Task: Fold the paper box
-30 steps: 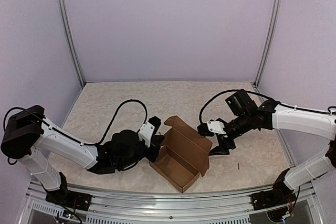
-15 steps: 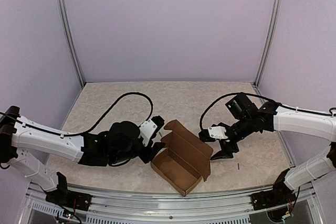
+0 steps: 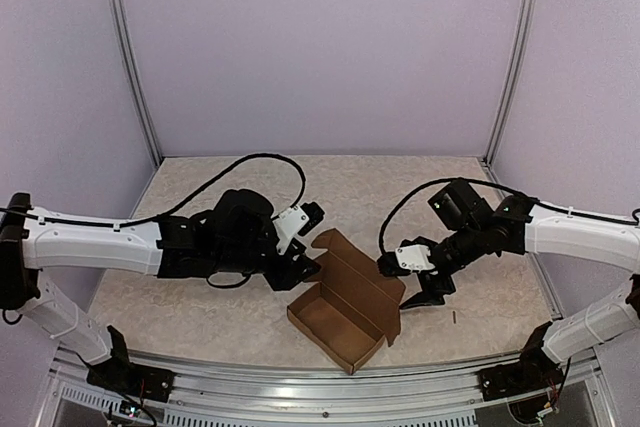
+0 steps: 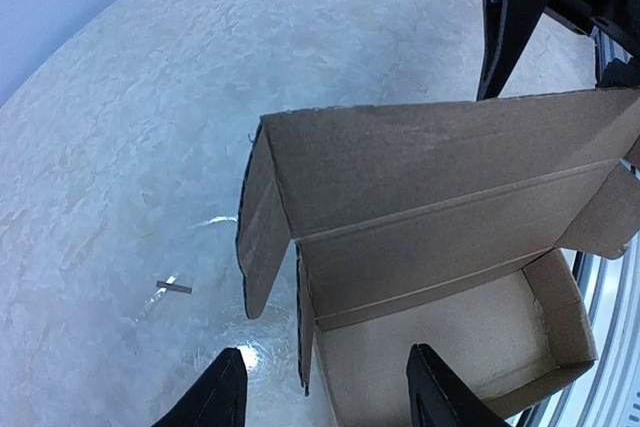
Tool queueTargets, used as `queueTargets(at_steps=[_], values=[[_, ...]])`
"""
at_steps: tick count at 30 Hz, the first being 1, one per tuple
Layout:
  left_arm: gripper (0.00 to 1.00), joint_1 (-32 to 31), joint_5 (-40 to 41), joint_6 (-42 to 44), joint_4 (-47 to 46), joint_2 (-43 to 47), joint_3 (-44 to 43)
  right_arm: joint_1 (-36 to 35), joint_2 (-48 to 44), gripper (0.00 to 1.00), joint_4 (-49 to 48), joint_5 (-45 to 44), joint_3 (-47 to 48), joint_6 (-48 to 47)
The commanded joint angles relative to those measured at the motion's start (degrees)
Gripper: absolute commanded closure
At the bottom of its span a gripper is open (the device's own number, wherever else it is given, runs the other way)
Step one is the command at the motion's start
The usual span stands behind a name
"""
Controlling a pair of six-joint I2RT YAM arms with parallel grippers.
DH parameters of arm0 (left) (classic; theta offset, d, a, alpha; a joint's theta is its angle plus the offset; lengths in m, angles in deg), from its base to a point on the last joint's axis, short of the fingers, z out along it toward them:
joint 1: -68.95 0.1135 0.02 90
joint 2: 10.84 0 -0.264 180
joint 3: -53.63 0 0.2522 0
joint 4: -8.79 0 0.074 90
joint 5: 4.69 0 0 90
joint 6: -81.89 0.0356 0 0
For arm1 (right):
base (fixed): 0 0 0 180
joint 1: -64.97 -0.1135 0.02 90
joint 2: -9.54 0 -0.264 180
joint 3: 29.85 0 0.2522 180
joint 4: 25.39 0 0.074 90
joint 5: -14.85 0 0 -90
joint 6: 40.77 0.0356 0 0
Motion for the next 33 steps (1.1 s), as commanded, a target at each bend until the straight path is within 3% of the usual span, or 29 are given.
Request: queueTargets(at_steps=[1, 7, 11, 19, 26, 33], values=[[0.47, 1.43, -0.14, 1.32, 4.65, -4.14, -4.24, -0.85, -0.80, 0.20, 0.93, 0.08, 0.52, 0.61], [0.45, 3.04, 2.44, 2.28, 6.63, -4.83, -7.99, -1.19, -0.98, 0.20, 0.99, 0.13, 0.36, 0.90], [0.47, 4.98, -1.20, 5.44, 6.21, -6.21, -10.65, -1.27, -0.69, 0.20, 0.93, 0.18, 0.57, 1.11], [0.70, 6.29, -10.69, 8.37, 10.13, -13.35, -18.62, -1.24, -0.28, 0.20, 0.90, 0.13, 0.82, 1.76], [0.93, 6.53, -14.03, 7.70, 13.52, -15.45, -21.34, -1.32, -0.55, 0.20, 1.12, -0.41, 0.60, 1.77], [0.99, 6.72, -13.50, 7.10, 13.83, -14.76, -21.23, -1.21, -0.01, 0.20, 0.93, -0.94, 0.79, 1.95]])
